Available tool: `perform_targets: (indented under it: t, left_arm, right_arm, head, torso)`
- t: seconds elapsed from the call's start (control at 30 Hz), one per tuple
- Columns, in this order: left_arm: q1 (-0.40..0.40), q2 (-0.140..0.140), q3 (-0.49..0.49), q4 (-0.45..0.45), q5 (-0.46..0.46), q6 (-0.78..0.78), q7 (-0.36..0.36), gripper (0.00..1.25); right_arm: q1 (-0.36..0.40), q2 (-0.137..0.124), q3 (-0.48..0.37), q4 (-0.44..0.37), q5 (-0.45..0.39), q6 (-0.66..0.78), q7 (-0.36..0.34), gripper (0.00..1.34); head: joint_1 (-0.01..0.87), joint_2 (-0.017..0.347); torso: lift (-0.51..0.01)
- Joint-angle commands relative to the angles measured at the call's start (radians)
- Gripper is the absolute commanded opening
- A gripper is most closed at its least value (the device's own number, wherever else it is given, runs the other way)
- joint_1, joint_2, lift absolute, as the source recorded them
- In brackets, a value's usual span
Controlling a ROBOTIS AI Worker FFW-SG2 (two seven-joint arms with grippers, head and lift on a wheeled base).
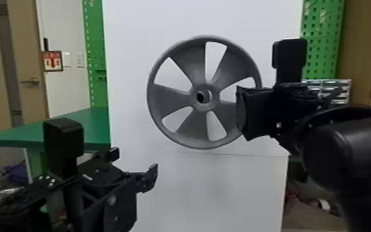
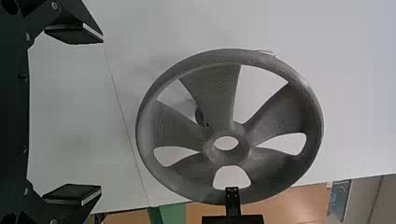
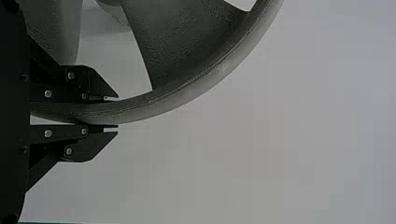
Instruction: Hold the wheel and insert it
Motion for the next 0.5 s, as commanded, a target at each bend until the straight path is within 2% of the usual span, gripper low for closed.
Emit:
perform_targets:
  t: [0.0, 0.47]
  left_arm:
    - [0.001, 0.000, 0.000, 0.000, 0.000, -0.006, 0.002, 1.10]
    - [0.001, 0.000, 0.000, 0.002, 0.002, -0.006, 0.003, 1.10]
  right_arm:
    - [-0.006, 0.001, 0.005, 0.009, 0.000, -0.002, 0.000, 0.19]
    - [-0.029, 0.001, 0.022, 0.058, 0.005, -0.013, 0.003, 0.19]
  head:
    - [0.179, 0.103]
    - [0.179, 0.103]
  torso:
    - [-0.492]
    - [-0.492]
